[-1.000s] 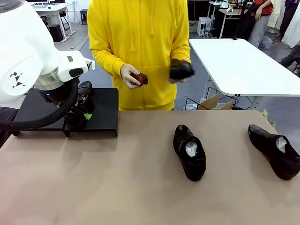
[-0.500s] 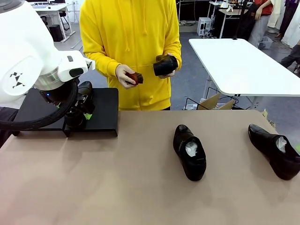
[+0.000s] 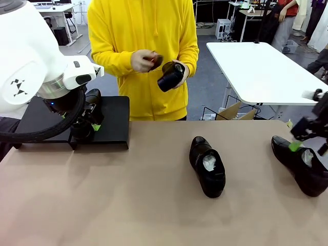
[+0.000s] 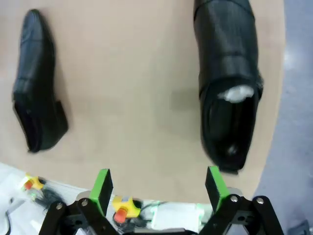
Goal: Organize the shoes by placing them on the stand.
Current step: Pick up one Shoe and place it in the middle of the table.
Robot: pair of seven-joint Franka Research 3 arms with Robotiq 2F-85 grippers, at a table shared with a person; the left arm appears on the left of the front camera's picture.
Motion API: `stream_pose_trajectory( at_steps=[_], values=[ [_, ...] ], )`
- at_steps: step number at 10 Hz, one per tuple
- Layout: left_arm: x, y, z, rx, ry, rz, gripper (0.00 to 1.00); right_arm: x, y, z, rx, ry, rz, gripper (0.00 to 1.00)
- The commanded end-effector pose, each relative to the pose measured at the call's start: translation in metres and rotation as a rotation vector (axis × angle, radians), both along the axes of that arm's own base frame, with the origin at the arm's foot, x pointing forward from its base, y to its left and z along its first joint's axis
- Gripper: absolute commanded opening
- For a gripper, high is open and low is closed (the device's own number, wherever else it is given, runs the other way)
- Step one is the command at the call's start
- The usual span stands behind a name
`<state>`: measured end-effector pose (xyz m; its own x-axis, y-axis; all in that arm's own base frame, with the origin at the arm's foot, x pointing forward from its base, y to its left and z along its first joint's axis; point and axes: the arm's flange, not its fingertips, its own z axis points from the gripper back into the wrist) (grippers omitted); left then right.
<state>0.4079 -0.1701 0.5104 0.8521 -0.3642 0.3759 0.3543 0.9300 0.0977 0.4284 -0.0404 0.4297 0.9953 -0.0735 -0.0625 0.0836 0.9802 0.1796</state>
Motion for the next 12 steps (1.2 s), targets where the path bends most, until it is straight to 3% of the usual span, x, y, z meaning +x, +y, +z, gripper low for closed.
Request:
stream_pose_trajectory(
  at_steps=[1, 5, 8, 12],
  values=[
    [-0.002, 0.001, -0.002, 0.004, -0.005, 0.016, 1.00, 0.017, 0.011, -0.020, -0.142, -0.017, -0.034, 1.00],
    [-0.002, 0.001, -0.002, 0.004, -0.005, 0.016, 1.00, 0.021, 0.009, -0.048, -0.185, -0.007, -0.040, 1.00],
    [-0.002, 0.001, -0.002, 0.004, -0.005, 0.016, 1.00, 0.023, 0.006, -0.071, -0.123, -0.036, -0.047, 1.00],
    [-0.002, 0.001, -0.002, 0.004, -0.005, 0.016, 1.00, 0.025, 0.000, -0.093, -0.098, -0.152, -0.058, 1.00]
  ],
)
